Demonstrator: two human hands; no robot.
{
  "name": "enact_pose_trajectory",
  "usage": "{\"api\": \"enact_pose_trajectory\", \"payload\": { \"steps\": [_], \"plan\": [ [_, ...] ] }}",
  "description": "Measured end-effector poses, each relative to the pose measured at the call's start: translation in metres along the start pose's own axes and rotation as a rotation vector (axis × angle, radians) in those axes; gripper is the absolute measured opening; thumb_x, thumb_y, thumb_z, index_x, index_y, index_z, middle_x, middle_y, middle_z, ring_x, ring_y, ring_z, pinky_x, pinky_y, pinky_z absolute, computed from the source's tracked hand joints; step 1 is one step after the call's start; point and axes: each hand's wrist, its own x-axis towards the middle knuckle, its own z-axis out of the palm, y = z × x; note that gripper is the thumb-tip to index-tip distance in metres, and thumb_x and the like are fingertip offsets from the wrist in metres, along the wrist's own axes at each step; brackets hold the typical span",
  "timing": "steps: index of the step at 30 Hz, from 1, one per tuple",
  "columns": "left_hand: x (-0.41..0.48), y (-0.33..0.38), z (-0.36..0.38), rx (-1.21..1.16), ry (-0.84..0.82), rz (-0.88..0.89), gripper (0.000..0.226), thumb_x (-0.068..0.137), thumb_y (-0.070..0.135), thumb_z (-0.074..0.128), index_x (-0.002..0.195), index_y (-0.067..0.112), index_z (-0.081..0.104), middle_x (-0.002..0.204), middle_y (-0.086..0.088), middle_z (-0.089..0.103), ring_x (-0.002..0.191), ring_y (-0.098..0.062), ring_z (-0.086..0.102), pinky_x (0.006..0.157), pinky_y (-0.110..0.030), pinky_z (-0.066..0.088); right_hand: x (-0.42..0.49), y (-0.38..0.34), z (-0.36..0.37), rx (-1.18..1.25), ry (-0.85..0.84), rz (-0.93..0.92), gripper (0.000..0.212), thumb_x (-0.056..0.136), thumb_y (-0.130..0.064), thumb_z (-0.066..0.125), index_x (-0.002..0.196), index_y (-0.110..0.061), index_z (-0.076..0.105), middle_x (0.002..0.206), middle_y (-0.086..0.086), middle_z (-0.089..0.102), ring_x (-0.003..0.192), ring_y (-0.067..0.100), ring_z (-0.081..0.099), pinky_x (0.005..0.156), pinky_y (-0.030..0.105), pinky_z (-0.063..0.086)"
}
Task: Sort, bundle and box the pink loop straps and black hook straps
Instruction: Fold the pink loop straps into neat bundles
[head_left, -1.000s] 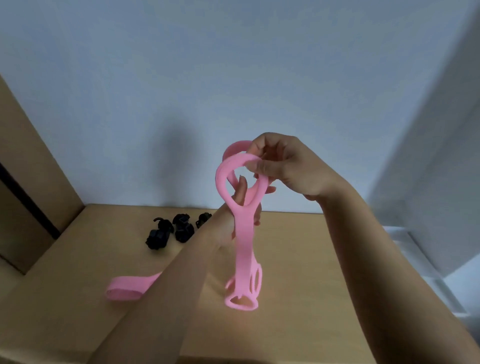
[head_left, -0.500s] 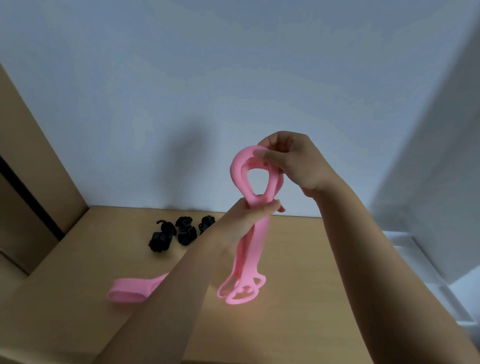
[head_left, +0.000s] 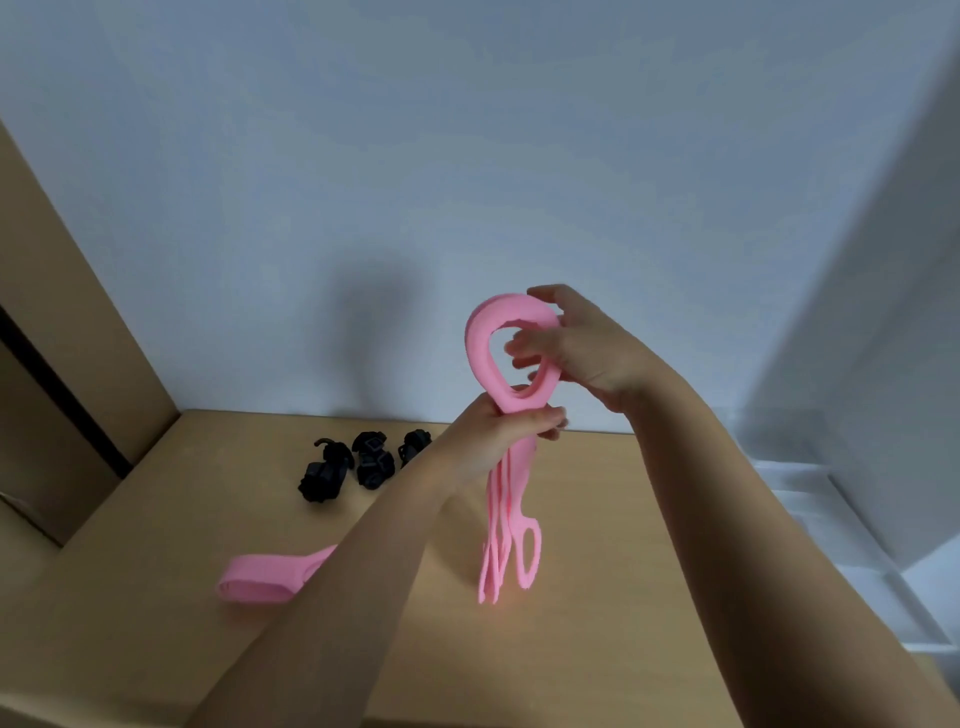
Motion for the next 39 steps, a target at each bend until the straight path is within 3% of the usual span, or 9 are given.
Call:
{"api": "enact_pose_trajectory", "payload": {
  "steps": [5, 9, 16, 21, 25, 28, 31, 36, 39],
  "plan": [
    [0.002, 0.003, 0.005, -0.197, 0.055, -0.031, 0.014, 0.09, 0.004, 0.056, 0.077, 0.009, 0.058, 0.052, 0.0, 0.056, 0.053, -0.016, 0.059, 0.067, -0.024, 0.049, 0.004, -0.011, 0.007, 0.166, 0.195, -0.188, 0.024, 0.082, 0.009, 0.052, 0.095, -0.007, 0.064, 0.077, 0.0, 0.062, 0.067, 0.009, 0.059, 0.064, 0.024, 0.051],
    [0.005, 0.003, 0.009, -0.226, 0.065, -0.019, 0.013, 0.088, 0.003, 0.057, 0.077, 0.009, 0.058, 0.045, 0.003, 0.048, 0.042, -0.011, 0.048, 0.067, -0.034, 0.045, 0.008, -0.017, 0.01, 0.229, 0.222, -0.135, 0.023, 0.076, 0.01, 0.05, 0.077, -0.009, 0.062, 0.066, -0.001, 0.058, 0.063, 0.012, 0.053, 0.059, 0.022, 0.046],
    [0.009, 0.01, 0.004, -0.336, 0.097, -0.052, 0.026, 0.093, 0.013, 0.052, 0.067, 0.013, 0.05, 0.042, 0.008, 0.026, 0.038, -0.008, 0.026, 0.051, -0.026, 0.033, 0.009, -0.016, 0.012, 0.156, 0.234, -0.212, 0.017, 0.083, -0.002, 0.054, 0.096, -0.011, 0.06, 0.083, -0.002, 0.059, 0.078, 0.012, 0.056, 0.07, 0.024, 0.046],
    [0.014, 0.014, -0.001, -0.379, 0.131, -0.031, 0.018, 0.079, 0.023, 0.057, 0.065, 0.015, 0.048, 0.042, 0.008, 0.026, 0.036, -0.007, 0.026, 0.043, -0.022, 0.034, 0.004, 0.035, 0.011, 0.265, -0.071, -0.201, 0.037, 0.094, -0.041, 0.046, 0.114, -0.014, 0.062, 0.096, 0.013, 0.063, 0.089, 0.021, 0.061, 0.077, 0.031, 0.05],
    [0.023, 0.005, -0.004, -0.454, 0.277, -0.21, 0.033, 0.101, 0.023, 0.032, 0.075, 0.018, 0.052, 0.064, 0.003, 0.054, 0.055, -0.009, 0.051, 0.058, -0.024, 0.045, -0.007, 0.073, 0.025, 0.372, -0.077, -0.168, 0.016, 0.091, -0.009, 0.054, 0.105, -0.014, 0.059, 0.083, -0.009, 0.066, 0.072, -0.002, 0.064, 0.072, 0.021, 0.05],
    [0.027, 0.01, 0.002, -0.47, 0.301, -0.242, 0.032, 0.098, 0.015, 0.041, 0.067, 0.014, 0.046, 0.04, 0.008, 0.042, 0.035, -0.003, 0.038, 0.044, -0.017, 0.034, -0.016, 0.096, 0.035, 0.423, -0.245, -0.085, 0.021, 0.09, -0.045, 0.05, 0.088, -0.036, 0.069, 0.083, -0.015, 0.064, 0.079, 0.002, 0.06, 0.077, 0.025, 0.047],
    [0.025, 0.02, -0.005, -0.689, 0.199, -0.257, 0.031, 0.091, 0.03, 0.054, 0.064, 0.017, 0.046, 0.039, 0.01, 0.024, 0.031, -0.006, 0.022, 0.039, -0.016, 0.023, -0.024, 0.115, 0.04, 0.429, -0.333, 0.015, 0.057, 0.074, -0.072, 0.054, 0.108, -0.027, 0.066, 0.103, 0.003, 0.066, 0.099, 0.021, 0.061, 0.093, 0.037, 0.046],
    [0.029, 0.002, -0.022, -0.828, 0.29, -0.271, 0.032, 0.09, 0.036, 0.056, 0.064, 0.017, 0.049, 0.04, 0.011, 0.031, 0.033, -0.004, 0.03, 0.043, -0.017, 0.032, -0.031, 0.121, 0.043, 0.334, -0.317, 0.013, 0.015, 0.086, -0.028, 0.061, 0.086, -0.014, 0.067, 0.08, 0.006, 0.066, 0.078, 0.02, 0.06, 0.078, 0.034, 0.046],
    [0.028, -0.01, -0.025, -0.895, 0.387, -0.268, 0.025, 0.091, 0.027, 0.055, 0.07, 0.014, 0.051, 0.044, 0.009, 0.04, 0.035, -0.005, 0.039, 0.052, -0.023, 0.038, -0.032, 0.121, 0.043, 0.298, -0.299, 0.02, 0.01, 0.093, -0.017, 0.055, 0.088, -0.012, 0.061, 0.077, 0.004, 0.065, 0.074, 0.02, 0.058, 0.074, 0.033, 0.046]
  ]
}}
